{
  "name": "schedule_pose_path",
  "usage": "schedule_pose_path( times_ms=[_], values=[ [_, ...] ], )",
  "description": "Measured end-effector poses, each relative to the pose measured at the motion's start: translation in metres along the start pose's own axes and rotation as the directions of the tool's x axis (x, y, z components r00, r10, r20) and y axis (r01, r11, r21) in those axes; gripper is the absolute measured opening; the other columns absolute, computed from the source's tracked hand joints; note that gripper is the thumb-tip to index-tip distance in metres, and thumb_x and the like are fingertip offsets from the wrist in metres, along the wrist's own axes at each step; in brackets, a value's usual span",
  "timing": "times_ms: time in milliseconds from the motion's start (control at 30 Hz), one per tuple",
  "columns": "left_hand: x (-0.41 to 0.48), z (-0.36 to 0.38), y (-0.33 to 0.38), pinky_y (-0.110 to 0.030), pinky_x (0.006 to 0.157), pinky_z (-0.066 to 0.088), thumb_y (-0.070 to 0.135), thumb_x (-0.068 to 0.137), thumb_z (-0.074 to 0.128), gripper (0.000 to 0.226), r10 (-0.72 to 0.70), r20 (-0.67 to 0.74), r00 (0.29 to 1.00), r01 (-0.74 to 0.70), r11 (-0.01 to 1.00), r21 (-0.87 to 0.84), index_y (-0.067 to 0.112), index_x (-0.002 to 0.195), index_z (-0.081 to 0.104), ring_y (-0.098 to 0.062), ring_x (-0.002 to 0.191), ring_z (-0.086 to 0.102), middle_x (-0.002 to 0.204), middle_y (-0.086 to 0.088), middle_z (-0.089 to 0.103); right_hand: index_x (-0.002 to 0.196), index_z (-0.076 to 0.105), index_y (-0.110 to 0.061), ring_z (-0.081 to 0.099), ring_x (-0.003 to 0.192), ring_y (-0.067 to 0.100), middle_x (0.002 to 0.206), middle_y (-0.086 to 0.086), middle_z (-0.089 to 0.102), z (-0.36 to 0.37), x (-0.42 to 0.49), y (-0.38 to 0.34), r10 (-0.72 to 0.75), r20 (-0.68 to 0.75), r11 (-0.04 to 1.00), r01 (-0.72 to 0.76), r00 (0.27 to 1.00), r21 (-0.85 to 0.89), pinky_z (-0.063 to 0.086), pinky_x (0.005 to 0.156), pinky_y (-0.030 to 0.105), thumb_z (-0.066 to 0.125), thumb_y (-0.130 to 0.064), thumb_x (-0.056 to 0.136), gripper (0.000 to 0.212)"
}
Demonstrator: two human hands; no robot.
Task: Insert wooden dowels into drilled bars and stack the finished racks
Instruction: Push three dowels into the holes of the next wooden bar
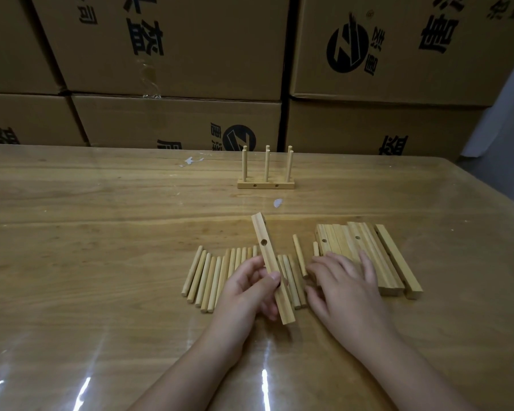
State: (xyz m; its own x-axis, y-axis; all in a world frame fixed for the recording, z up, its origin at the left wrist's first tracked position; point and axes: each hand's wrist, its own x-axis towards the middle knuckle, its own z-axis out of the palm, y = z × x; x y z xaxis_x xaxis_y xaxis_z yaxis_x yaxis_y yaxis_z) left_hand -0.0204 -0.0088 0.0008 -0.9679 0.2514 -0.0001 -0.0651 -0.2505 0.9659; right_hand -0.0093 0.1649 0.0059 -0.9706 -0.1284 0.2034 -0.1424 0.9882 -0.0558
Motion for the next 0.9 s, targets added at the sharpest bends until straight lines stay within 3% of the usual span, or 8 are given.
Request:
schedule_pose_path(
  times_ms=[67,167,333,500,567,700,900],
  values=[
    [-0.0004,0.0000,0.0002,-0.026,0.050,0.049,0.025,0.078,0.064,0.038,0.002,0.010,1.000,-0.002,1.000,0.005,0.010,0.113,0.063,-0.017,0.056,0.056,0.076,-0.007,0.060,0.132,0.047,-0.031,0.026,0.137,0.008,0.142,-0.013,0.041,0.0004,0.0004,0.0004,0.026,-0.003,1.000,-0.026,1.000,0.000,-0.002,0.116,0.045,0.034,-0.046,0.092,0.044],
    [-0.0001,-0.0009,-0.0011,-0.027,0.051,0.049,0.027,0.081,0.070,0.035,-0.001,0.010,1.000,0.001,1.000,0.008,0.012,0.112,0.064,-0.018,0.057,0.056,0.077,-0.007,0.061,0.129,0.052,-0.024,0.023,0.139,0.015,0.146,-0.004,0.037,-0.0007,0.0011,-0.0001,0.057,-0.019,0.998,-0.057,0.998,-0.024,0.008,0.116,0.045,0.037,-0.046,0.092,0.046],
    [0.0003,-0.0014,-0.0024,-0.027,0.051,0.050,0.027,0.077,0.064,0.039,-0.005,0.012,1.000,0.005,1.000,0.015,0.012,0.113,0.064,-0.018,0.057,0.056,0.077,-0.004,0.064,0.111,0.065,-0.009,0.043,0.129,0.025,0.134,0.009,0.052,-0.0005,-0.0004,-0.0005,0.045,-0.075,0.996,-0.051,0.996,-0.075,0.033,0.107,0.046,0.061,-0.034,0.084,0.038],
    [0.0002,-0.0012,-0.0021,-0.028,0.052,0.050,0.027,0.076,0.065,0.041,-0.015,0.007,1.000,0.015,1.000,0.013,0.011,0.114,0.063,-0.020,0.060,0.056,0.086,-0.010,0.064,0.122,0.054,-0.028,0.026,0.137,0.015,0.141,-0.005,0.040,0.0023,0.0002,0.0023,0.011,-0.046,1.000,-0.010,0.999,0.021,0.015,0.114,0.039,0.044,-0.039,0.092,0.034],
    [0.0003,-0.0011,-0.0018,-0.028,0.052,0.050,0.028,0.078,0.069,0.043,-0.021,0.005,1.000,0.021,1.000,0.011,0.010,0.116,0.062,-0.020,0.061,0.057,0.089,-0.012,0.064,0.117,0.060,-0.029,0.037,0.132,0.018,0.131,-0.004,0.051,-0.0006,0.0000,0.0007,-0.009,-0.056,1.000,0.009,0.998,0.001,0.021,0.112,0.044,0.052,-0.035,0.089,0.030],
    [0.0006,-0.0002,-0.0018,-0.028,0.051,0.049,0.027,0.075,0.066,0.047,-0.017,-0.008,1.000,0.017,1.000,0.011,0.008,0.117,0.060,-0.021,0.059,0.055,0.086,-0.014,0.059,0.103,0.069,-0.023,0.060,0.104,0.020,0.099,-0.004,0.066,-0.0012,-0.0010,-0.0014,-0.025,-0.137,0.999,0.021,0.990,-0.031,0.036,0.101,0.051,0.068,-0.026,0.078,0.025],
    [0.0000,0.0010,-0.0001,-0.027,0.049,0.049,0.025,0.075,0.064,0.042,-0.009,-0.002,1.000,0.009,1.000,0.013,0.008,0.113,0.062,-0.020,0.056,0.055,0.078,-0.013,0.056,0.099,0.070,-0.024,0.061,0.099,0.020,0.094,-0.006,0.067,-0.0005,-0.0008,-0.0011,-0.035,-0.168,0.999,0.031,0.985,-0.023,0.041,0.096,0.050,0.072,-0.026,0.076,0.023]
  ],
)
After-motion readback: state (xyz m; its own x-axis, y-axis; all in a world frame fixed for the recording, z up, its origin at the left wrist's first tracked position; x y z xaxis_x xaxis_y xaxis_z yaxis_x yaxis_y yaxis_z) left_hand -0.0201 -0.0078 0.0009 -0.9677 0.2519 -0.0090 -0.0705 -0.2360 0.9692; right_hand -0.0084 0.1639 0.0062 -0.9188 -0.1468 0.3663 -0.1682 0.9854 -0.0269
